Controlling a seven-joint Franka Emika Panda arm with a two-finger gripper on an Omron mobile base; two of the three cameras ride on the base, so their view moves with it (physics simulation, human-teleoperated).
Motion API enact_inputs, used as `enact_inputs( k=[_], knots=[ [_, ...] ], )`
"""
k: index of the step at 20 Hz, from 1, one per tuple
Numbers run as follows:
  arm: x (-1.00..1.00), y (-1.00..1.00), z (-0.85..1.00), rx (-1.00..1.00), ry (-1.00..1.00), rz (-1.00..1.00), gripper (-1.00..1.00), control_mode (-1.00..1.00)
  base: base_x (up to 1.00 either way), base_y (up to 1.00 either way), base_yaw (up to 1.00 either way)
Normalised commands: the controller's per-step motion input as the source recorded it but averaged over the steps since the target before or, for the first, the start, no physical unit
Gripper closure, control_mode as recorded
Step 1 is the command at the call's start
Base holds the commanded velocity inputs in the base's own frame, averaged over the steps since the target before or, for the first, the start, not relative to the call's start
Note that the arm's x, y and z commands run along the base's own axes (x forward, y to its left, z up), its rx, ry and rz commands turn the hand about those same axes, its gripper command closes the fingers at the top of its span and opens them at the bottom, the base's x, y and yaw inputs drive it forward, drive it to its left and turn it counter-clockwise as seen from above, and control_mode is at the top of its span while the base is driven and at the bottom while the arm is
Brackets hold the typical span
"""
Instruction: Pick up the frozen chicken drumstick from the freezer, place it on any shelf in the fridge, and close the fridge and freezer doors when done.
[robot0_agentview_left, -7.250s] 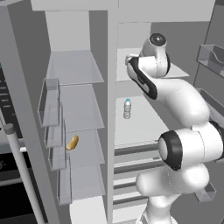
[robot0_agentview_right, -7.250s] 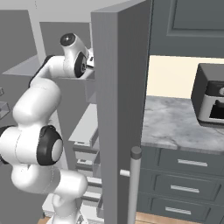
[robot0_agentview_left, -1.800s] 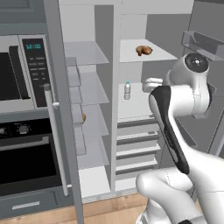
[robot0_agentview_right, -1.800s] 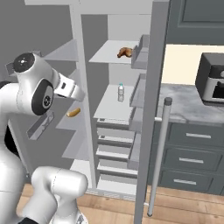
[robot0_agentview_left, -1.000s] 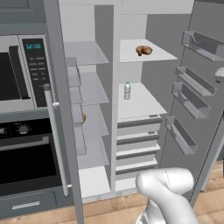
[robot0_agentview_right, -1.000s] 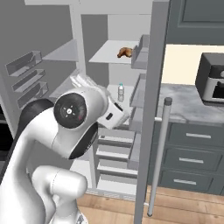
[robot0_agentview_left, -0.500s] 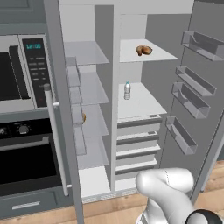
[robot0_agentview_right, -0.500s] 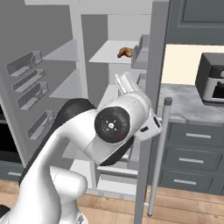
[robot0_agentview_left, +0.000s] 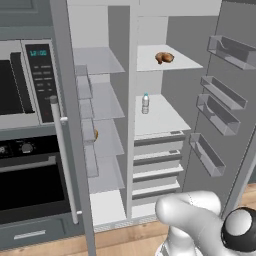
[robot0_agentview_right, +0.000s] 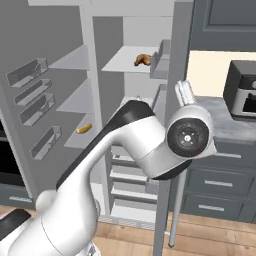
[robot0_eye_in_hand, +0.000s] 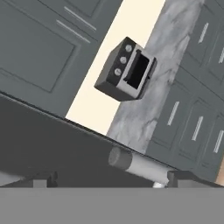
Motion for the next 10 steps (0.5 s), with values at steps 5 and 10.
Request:
enact_inputs(
  k=[5, 10],
  knots=[
    [0.65, -0.40, -0.23, 0.21, -0.01, 0.01, -1.00, -1.00, 0.00, 0.00, 0.00],
    [0.75, -0.41, -0.24, 0.21, -0.03, 0.05, -1.00, -1.00, 0.00, 0.00, 0.00]
  ],
)
